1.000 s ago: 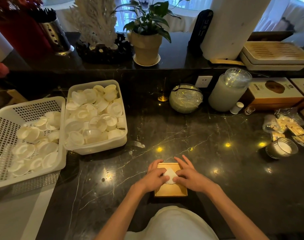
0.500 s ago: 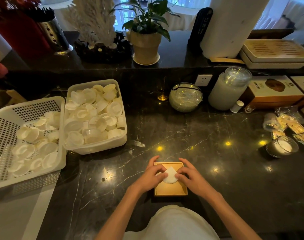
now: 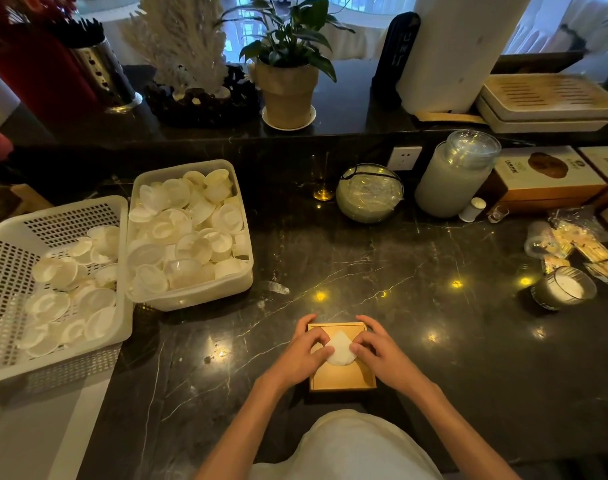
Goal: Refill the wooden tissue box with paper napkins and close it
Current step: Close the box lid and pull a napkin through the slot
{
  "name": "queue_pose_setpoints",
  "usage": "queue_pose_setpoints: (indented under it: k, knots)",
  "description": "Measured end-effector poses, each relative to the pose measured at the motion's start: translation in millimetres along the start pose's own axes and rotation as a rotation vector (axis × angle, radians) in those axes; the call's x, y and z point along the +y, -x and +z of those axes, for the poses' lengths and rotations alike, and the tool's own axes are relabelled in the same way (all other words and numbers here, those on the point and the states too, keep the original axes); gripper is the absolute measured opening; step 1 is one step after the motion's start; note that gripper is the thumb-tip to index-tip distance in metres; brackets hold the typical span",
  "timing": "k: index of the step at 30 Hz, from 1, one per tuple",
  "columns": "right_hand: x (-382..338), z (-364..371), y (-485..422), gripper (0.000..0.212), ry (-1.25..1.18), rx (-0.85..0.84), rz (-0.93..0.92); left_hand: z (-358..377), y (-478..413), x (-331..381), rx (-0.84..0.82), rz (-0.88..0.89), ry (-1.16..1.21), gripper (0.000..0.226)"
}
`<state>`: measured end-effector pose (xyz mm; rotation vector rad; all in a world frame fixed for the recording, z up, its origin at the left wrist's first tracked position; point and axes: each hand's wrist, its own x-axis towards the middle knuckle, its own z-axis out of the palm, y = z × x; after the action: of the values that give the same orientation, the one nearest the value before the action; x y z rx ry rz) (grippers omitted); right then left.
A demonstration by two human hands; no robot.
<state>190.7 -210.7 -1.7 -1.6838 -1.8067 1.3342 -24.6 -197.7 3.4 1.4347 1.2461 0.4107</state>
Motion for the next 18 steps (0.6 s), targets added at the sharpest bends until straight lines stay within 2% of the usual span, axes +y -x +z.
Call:
queue_pose_setpoints:
  k: [9, 13, 18]
  knots:
    - [-4, -3, 3, 0.011, -0.042, -0.01, 0.022, -1, 3, 1, -0.006, -0.006, 0.044, 0.018]
    - [-17, -5, 8, 0.038, -0.229, 0.033, 0.093, -3, 12, 11, 0.033, -0.055, 0.302, 0.052]
    - [-17, 2, 14, 0.069, -0.567, 0.056, 0.237, 7, 20, 11, 0.129, -0.168, 0.5, 0.061]
